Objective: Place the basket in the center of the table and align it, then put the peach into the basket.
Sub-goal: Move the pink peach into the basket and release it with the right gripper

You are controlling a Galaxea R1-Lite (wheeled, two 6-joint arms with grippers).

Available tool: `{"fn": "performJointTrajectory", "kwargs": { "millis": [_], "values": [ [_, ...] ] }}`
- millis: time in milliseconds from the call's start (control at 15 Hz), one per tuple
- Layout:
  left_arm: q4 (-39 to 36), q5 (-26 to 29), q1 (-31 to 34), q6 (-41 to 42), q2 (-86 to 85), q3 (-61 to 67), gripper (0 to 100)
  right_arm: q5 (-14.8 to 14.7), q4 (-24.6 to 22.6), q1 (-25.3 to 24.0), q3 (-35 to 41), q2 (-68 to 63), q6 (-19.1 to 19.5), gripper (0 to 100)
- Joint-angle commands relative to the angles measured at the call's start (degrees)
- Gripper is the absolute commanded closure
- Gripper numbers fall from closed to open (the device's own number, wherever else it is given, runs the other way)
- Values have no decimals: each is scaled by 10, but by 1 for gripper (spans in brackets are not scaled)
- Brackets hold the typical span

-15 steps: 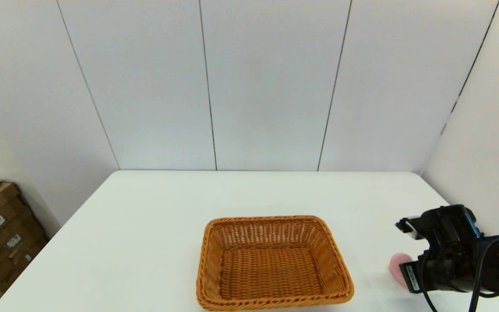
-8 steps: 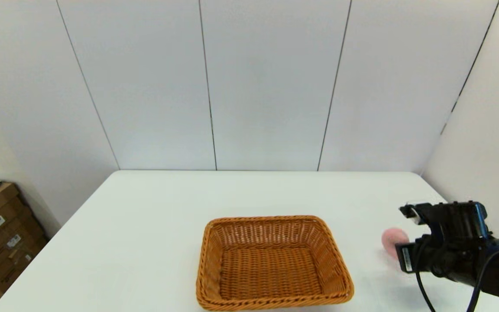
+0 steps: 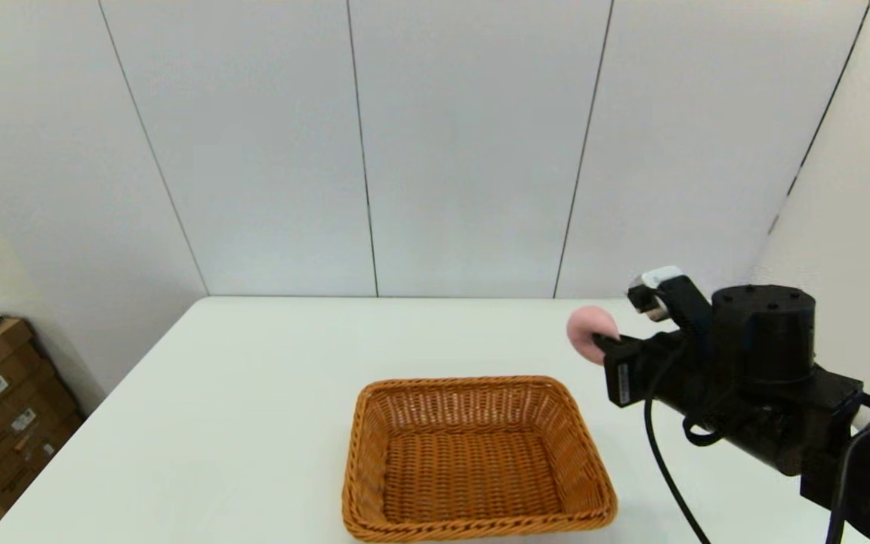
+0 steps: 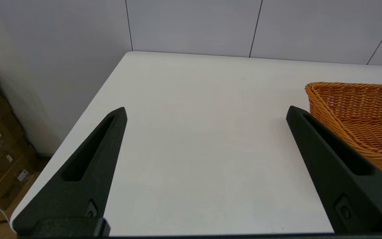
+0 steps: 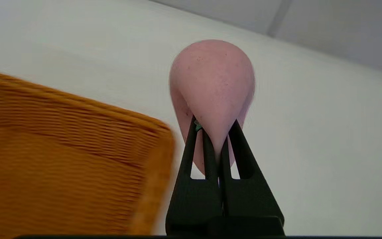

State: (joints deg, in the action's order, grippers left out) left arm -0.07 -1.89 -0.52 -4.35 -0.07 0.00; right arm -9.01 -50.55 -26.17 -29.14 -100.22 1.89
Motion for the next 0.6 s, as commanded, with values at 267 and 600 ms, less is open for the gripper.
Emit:
{"fn": "performJointTrajectory", "kwargs": {
  "millis": [267,600],
  "values": [
    [0,0,0,0,0,0,0,-7,82,-156,-51,-9,2,100],
    [0,0,0,0,0,0,0,-7,85,-156,-50,-42,4,100]
  ]
}}
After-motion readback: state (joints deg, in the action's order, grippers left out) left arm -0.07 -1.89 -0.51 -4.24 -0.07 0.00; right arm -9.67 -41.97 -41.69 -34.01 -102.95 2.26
